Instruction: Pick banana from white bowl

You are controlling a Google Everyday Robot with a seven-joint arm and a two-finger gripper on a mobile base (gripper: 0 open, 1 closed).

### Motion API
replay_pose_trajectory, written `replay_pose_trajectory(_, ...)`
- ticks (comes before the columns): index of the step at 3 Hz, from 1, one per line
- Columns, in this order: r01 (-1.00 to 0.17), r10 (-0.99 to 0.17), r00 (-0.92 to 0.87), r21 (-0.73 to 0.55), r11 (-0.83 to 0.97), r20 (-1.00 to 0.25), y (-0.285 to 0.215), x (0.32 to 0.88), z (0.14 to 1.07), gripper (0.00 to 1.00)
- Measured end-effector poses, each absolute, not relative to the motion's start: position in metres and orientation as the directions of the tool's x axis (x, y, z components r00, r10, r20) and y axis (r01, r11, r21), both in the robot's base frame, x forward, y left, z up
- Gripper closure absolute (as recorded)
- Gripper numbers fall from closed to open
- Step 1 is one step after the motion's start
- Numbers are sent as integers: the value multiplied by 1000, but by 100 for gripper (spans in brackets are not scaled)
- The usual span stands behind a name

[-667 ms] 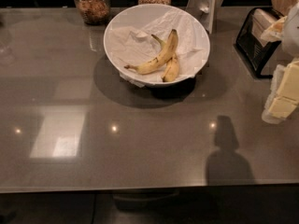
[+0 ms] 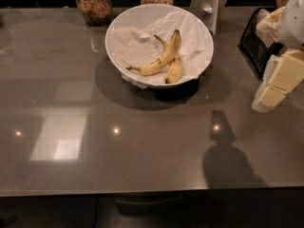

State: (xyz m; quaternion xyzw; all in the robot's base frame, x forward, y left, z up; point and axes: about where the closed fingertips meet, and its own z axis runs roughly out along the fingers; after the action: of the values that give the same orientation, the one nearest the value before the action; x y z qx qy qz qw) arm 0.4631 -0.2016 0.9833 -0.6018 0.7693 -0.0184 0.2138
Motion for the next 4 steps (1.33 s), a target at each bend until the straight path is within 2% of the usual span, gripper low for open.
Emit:
replay_pose_trajectory(2,-919,-838,-67,-293,263,-541,-161,542,993,0)
replay_pose_trajectory(4,-955,-738,-33,-198,223,-674,-122,614,979,0)
